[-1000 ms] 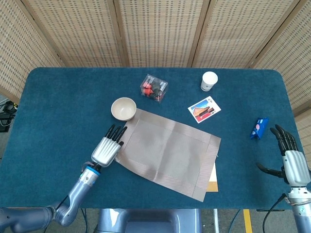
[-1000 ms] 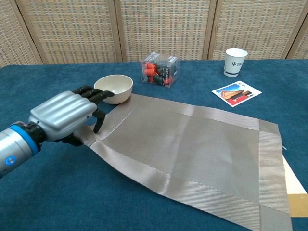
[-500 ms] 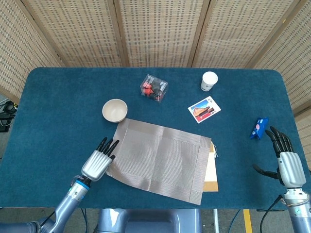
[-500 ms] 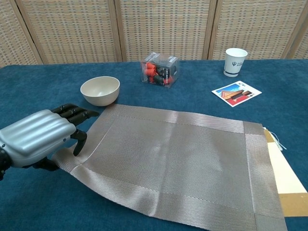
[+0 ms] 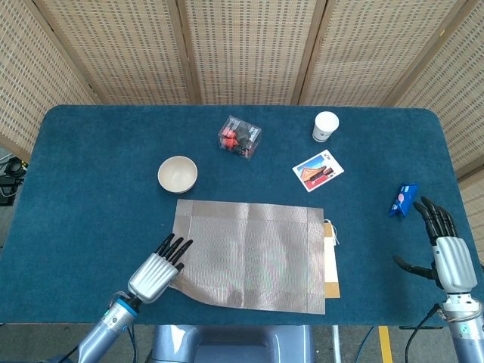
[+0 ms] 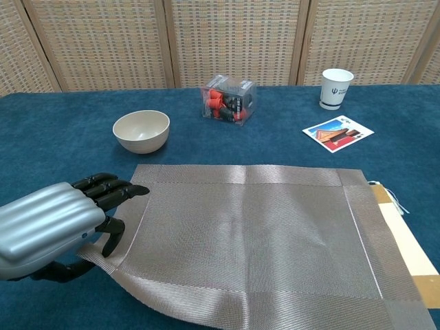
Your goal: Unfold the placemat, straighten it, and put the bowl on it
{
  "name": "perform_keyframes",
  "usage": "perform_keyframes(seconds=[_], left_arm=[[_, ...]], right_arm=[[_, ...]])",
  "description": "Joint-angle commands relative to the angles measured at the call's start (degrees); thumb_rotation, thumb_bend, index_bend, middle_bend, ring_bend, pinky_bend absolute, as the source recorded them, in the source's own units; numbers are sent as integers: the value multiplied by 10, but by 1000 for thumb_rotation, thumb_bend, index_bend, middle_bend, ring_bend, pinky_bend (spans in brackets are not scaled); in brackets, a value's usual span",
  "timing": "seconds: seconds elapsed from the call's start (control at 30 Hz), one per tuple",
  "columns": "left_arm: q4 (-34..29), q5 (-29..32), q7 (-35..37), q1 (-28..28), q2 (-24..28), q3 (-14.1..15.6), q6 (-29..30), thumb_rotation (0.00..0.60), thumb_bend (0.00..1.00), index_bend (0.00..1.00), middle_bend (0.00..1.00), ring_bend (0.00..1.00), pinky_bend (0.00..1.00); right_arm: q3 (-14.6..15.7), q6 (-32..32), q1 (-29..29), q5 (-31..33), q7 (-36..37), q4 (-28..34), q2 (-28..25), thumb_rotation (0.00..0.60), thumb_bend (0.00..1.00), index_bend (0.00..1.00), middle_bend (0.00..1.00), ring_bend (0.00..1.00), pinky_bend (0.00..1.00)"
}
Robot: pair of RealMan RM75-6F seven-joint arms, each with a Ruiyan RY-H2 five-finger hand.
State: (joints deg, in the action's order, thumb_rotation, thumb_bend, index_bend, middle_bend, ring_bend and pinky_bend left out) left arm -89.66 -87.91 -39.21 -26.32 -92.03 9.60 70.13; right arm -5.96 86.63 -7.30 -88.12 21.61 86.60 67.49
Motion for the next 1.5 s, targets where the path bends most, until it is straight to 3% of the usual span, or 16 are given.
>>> perform_keyframes(seconds=[0.03, 0.4, 0.47, 0.53, 0.6, 0.7, 0.9, 1.07, 1.27, 1.5], left_arm=[[-4, -11, 4, 5, 4, 5, -2, 600, 580, 822, 0, 0, 0], [-15, -45, 33, 9, 18, 13, -14, 600, 556, 794, 0, 0, 0], [-16, -47, 39, 8, 23, 13, -17, 600, 466, 672, 0, 0, 0], [-18, -49, 45, 8, 27, 13, -19, 600, 331, 408, 0, 0, 0], [-20, -51, 55, 9, 32, 12, -19, 600, 247, 211, 0, 0, 0], [-25, -58, 73, 9, 43, 12, -16, 600, 125, 63, 0, 0, 0], [-39, -106, 162, 13, 92, 12, 32, 600, 65, 35, 0, 0, 0], [-33, -106, 179, 16, 104, -11, 55, 600, 69, 43, 0, 0, 0], [-18, -19, 176, -11, 103, -98, 21, 600, 87, 86, 0, 0, 0], [20, 65, 123, -45, 67, -162, -27, 600, 90, 128, 0, 0, 0]], right_arm=[[0, 0, 0, 0, 0, 0, 0, 600, 131, 88, 0, 0, 0], [1, -2, -1, 2, -1, -1, 0, 600, 131, 88, 0, 0, 0], [1, -2, -1, 2, -1, -1, 0, 600, 132, 88, 0, 0, 0], [1, -3, -1, 2, -1, -1, 0, 600, 132, 88, 0, 0, 0], [1, -2, -1, 2, -1, -1, 0, 600, 132, 88, 0, 0, 0], [1, -2, -1, 2, 0, -1, 0, 600, 131, 88, 0, 0, 0], [1, -2, -1, 1, 0, 0, 0, 600, 131, 88, 0, 0, 0], [3, -2, -1, -1, -3, 0, 1, 600, 132, 88, 0, 0, 0], [5, -6, -2, -2, -8, -1, 3, 600, 131, 88, 0, 0, 0], [2, -12, -4, 8, -6, -6, 3, 600, 132, 88, 0, 0, 0]])
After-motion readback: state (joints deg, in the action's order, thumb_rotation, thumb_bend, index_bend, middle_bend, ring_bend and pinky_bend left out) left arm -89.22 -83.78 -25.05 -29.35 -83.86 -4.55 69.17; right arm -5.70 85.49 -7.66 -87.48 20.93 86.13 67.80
